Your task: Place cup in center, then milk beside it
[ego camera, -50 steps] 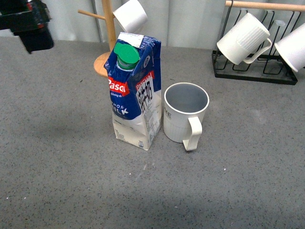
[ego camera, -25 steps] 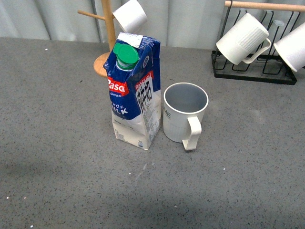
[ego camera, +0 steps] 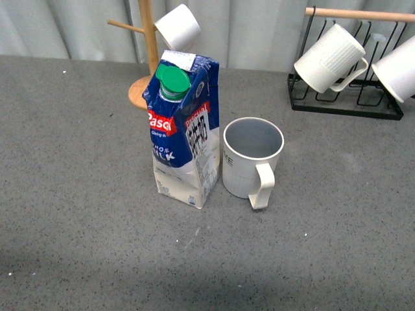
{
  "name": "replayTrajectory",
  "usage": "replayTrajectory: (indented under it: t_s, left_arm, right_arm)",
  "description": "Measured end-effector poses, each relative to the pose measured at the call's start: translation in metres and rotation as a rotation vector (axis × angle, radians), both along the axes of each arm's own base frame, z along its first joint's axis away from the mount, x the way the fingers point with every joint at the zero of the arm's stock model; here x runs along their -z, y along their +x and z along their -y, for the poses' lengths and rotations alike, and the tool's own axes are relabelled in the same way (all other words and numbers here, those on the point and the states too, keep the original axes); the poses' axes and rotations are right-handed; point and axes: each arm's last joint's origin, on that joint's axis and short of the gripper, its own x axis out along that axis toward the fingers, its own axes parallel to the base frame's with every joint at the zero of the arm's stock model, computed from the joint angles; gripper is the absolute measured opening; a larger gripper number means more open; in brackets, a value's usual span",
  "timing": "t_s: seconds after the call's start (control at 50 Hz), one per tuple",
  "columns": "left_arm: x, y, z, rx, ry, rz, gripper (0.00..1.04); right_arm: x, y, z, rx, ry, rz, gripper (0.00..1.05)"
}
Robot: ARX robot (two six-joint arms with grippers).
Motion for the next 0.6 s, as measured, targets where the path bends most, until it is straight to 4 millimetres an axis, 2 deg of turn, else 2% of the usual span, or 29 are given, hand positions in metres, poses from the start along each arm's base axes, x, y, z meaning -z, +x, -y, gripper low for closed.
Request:
replayTrajectory:
  t_s: [0.6]
  left_arm:
    - [-0.01,-0.024,0.0,0.0,0.0,0.032,0.04]
  right_arm:
    - [0.0,0.0,0.0,0.0,0.0,0.0,0.95]
